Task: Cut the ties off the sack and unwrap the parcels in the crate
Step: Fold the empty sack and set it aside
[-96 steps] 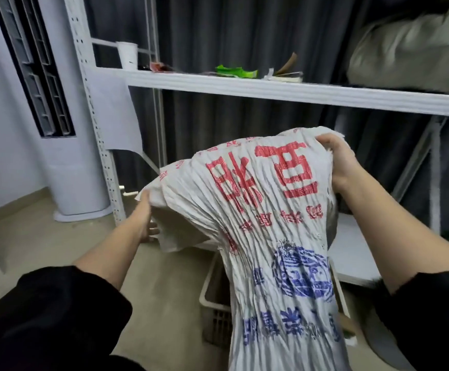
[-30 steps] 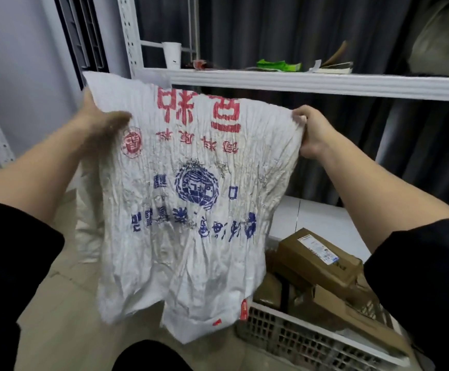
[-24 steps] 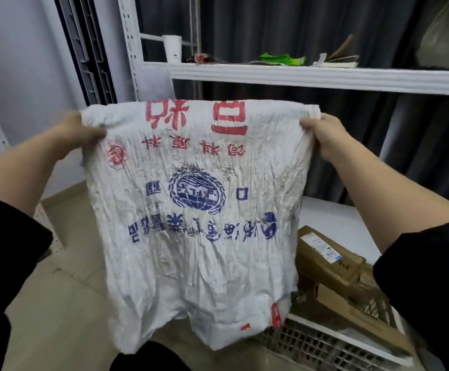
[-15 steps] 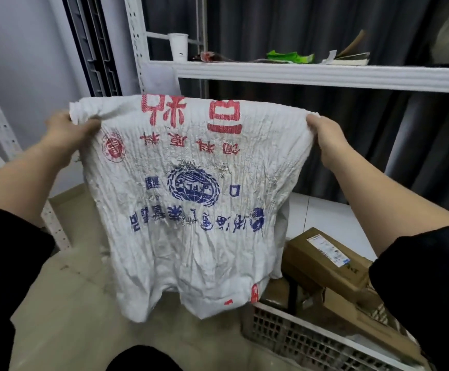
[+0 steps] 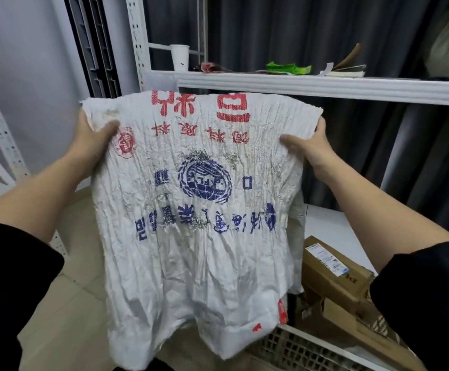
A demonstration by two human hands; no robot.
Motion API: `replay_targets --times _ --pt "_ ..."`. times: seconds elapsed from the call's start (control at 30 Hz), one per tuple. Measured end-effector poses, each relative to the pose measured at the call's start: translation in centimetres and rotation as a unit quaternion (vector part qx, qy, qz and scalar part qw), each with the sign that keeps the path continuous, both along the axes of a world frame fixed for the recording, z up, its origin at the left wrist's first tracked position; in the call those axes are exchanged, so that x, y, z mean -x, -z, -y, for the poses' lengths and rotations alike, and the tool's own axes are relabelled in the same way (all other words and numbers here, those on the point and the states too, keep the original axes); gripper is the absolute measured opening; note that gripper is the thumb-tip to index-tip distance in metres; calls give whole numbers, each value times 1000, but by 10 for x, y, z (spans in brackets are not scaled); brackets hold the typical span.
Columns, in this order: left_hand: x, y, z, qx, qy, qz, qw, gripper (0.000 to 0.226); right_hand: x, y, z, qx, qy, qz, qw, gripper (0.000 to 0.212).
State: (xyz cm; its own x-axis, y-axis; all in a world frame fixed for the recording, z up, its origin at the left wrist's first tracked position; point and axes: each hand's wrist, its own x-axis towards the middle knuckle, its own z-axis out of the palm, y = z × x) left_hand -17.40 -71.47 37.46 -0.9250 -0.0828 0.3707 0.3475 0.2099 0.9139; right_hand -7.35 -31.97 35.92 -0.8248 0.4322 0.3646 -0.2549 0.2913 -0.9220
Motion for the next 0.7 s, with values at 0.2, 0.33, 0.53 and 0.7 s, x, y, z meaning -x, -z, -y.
replay_targets --times 0.2,0.33,0.53,0.7 --pt "5 20 -9 185 51 19 981 86 1 13 -17 -26 4 25 999 82" --pt "21 21 11 272 4 -26 962 88 -1 19 -34 -68 31 12 997 70" --pt "31 32 -7 393 -80 -81 913 91 5 34 -16 -233 194 46 952 72" --pt "-2 12 -84 463 -144 -177 856 59 21 21 51 -326 229 34 916 60"
